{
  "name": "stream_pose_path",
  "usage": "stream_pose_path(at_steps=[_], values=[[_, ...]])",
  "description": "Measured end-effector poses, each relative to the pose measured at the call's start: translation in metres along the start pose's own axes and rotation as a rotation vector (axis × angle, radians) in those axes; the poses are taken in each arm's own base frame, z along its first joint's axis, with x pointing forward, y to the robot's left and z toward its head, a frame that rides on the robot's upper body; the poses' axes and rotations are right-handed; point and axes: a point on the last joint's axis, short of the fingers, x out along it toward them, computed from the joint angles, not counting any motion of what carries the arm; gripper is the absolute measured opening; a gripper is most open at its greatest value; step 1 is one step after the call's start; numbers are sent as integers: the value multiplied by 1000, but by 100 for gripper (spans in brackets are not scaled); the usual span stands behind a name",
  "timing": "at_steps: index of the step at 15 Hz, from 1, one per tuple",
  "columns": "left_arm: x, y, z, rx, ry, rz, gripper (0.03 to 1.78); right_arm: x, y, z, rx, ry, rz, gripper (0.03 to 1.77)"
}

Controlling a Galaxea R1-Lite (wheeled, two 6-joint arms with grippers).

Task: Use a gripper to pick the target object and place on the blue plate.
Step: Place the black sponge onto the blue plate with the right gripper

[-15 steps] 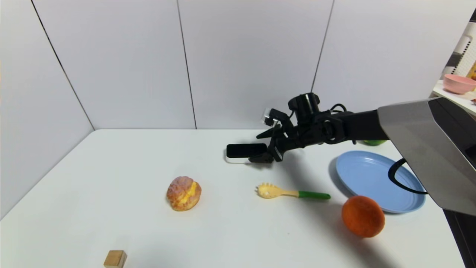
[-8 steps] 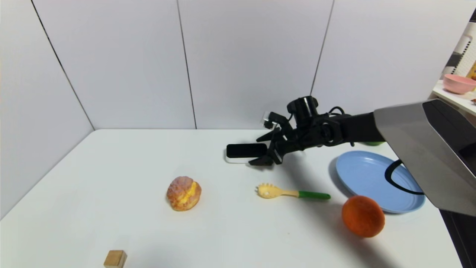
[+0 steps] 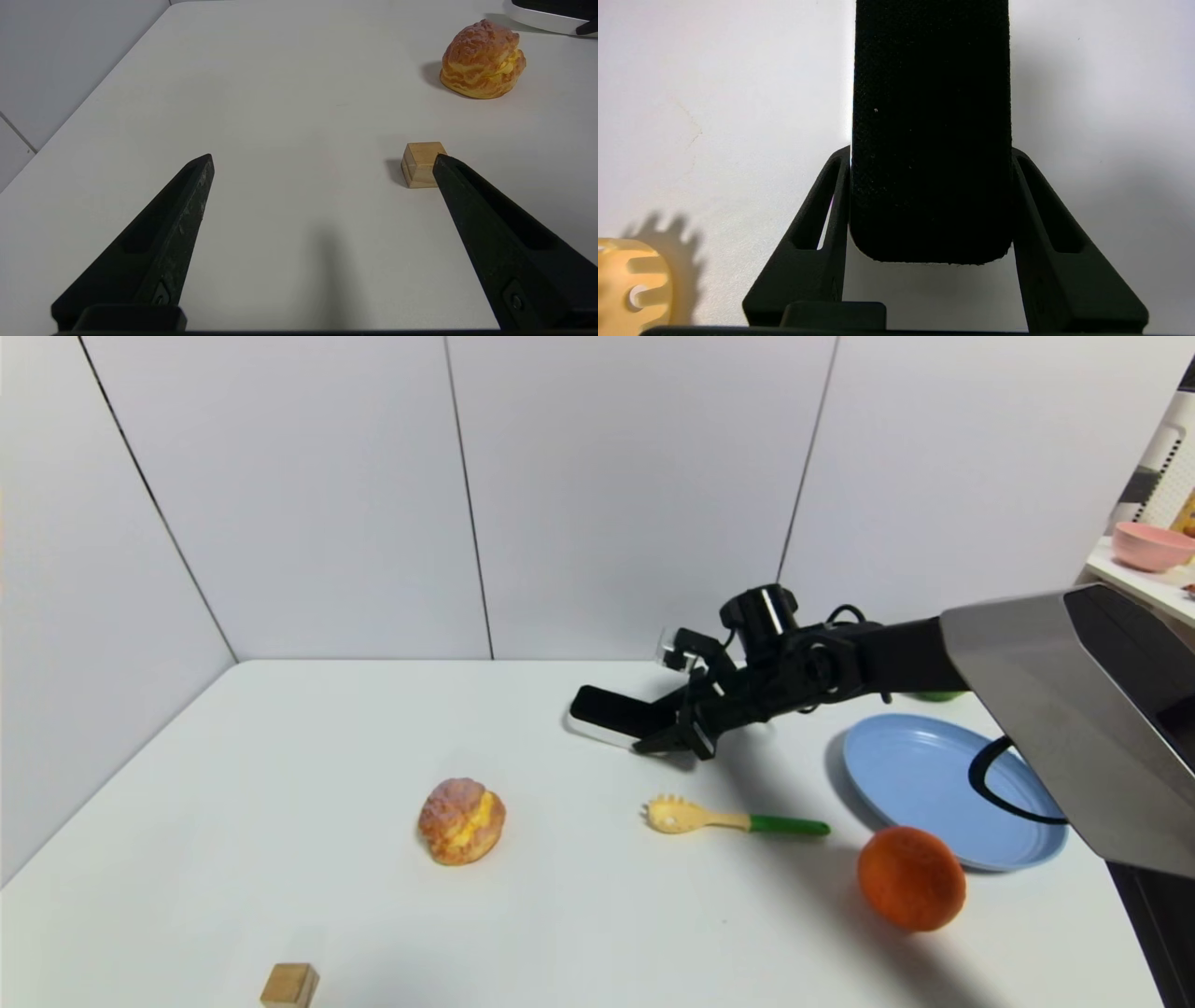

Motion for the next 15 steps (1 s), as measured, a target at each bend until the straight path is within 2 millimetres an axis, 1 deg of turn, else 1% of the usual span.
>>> stream_pose_path(at_steps=[4, 7, 9, 11, 13, 15], values=[[0, 0, 0, 0, 0, 0, 169, -5, -1, 1, -3, -2, -8, 96], [0, 0, 0, 0, 0, 0, 169, -19, 1, 10, 15, 1, -9, 93], [0, 0, 0, 0, 0, 0, 169, -35, 1, 22, 8, -17, -27, 92], [0, 0, 0, 0, 0, 0, 169, -56, 3, 32, 6, -26, -46, 86], [0, 0, 0, 0, 0, -1, 169, -79, 5, 37, 21, -20, -63, 86], [0, 0, 0, 0, 0, 0, 169, -101, 6, 38, 29, -22, -96, 86]])
